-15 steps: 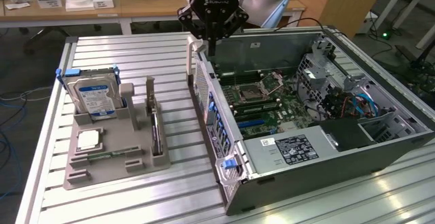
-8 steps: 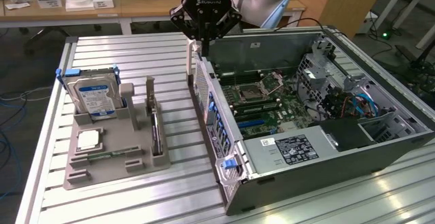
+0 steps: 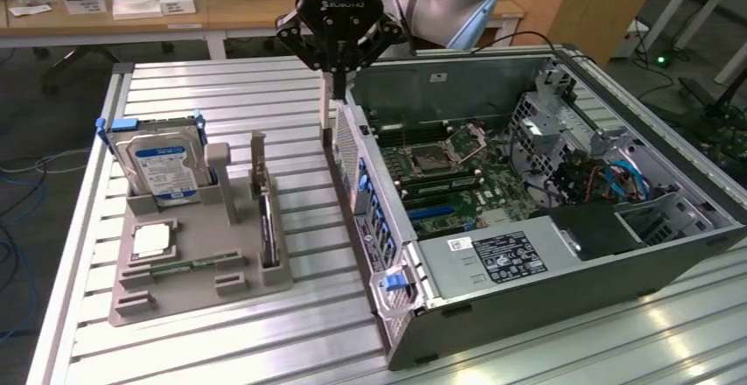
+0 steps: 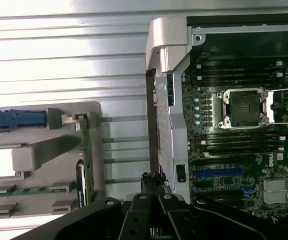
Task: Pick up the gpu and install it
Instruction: 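Reach for the gpu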
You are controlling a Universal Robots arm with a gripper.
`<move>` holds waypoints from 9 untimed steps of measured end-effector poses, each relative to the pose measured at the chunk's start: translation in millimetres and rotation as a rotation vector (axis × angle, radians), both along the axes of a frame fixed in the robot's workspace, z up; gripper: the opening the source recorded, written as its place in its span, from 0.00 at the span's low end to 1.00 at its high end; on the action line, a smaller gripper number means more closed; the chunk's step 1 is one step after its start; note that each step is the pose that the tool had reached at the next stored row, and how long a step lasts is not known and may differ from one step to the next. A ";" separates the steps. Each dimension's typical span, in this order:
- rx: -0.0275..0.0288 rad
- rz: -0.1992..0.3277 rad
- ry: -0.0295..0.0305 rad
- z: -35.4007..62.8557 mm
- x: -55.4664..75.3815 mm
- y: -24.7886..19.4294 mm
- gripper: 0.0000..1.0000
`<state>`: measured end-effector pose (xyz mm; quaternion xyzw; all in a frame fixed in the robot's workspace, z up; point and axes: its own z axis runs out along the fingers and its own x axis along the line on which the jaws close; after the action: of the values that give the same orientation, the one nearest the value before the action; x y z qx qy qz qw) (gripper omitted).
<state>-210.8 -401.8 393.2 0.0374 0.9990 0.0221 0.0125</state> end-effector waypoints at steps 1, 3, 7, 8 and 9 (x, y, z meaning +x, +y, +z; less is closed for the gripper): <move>0.0001 0.000 -0.0001 0.0 -1.9 -0.8 0.11; 0.0000 0.000 0.0000 0.0 -6.0 -2.6 0.11; 0.0000 0.000 0.0000 0.0 -14.6 -6.4 0.11; 0.0000 0.000 0.0000 0.0 -16.7 -7.3 0.11; 0.0000 0.000 0.0000 0.0 -18.9 -8.2 0.11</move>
<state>-229.7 -410.0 393.2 0.0374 0.9990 0.0221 0.0125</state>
